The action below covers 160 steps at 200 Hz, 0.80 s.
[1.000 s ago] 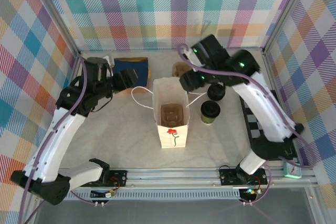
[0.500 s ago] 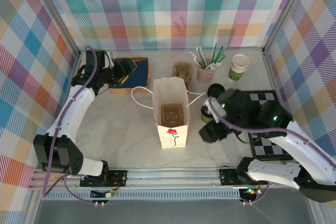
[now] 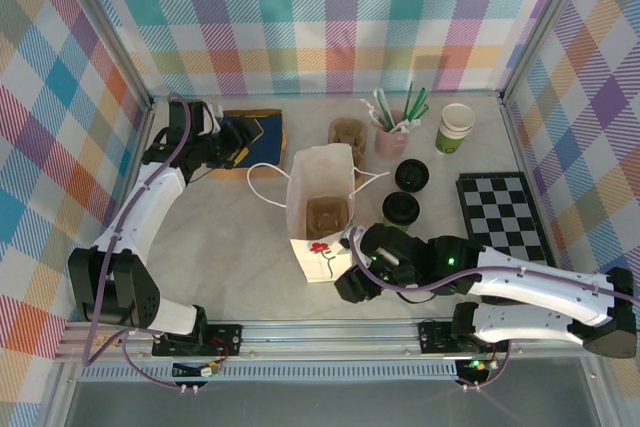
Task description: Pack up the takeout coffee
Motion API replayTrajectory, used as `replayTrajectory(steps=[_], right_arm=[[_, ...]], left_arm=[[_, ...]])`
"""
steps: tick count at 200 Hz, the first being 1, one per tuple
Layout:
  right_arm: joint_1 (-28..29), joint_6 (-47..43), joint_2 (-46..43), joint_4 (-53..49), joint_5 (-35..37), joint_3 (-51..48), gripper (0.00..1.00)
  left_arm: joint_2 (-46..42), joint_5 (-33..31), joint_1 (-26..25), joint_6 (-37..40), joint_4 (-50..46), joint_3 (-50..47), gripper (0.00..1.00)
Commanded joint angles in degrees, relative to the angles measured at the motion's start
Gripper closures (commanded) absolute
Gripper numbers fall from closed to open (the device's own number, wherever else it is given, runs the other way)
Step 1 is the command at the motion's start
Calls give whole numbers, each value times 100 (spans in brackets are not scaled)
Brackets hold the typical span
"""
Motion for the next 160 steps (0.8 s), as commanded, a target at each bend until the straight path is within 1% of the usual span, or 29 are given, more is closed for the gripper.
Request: replayTrajectory(steps=[1,27,36,76,106,130,160], right_arm=[[5,430,-236,787,945,-143,51],[-43,759,-263,360,1664,-111,51],[-67,926,-317,218,1872,-136,52],[-375,1403,-691,-64,2340,-335,55],[-636,1325,-865,73,2288,-379,56],[-740,1244,-763,-14,2305,-282,57],[-783,1123,-767,-134,2145,-178,57]], left_arm=[[-302,-59,27,104,8,-44,29],[-336,-56,21,137,-38,-43,29],[-354,-77,33,150,-59,-59,29],[-468,-111,24,156,-54,-113,29],[-539,-156,29,234,-153,-110,29],[-582,-175,36,230,-162,-139,29],[-627,-182,33,279,-212,-137,29]])
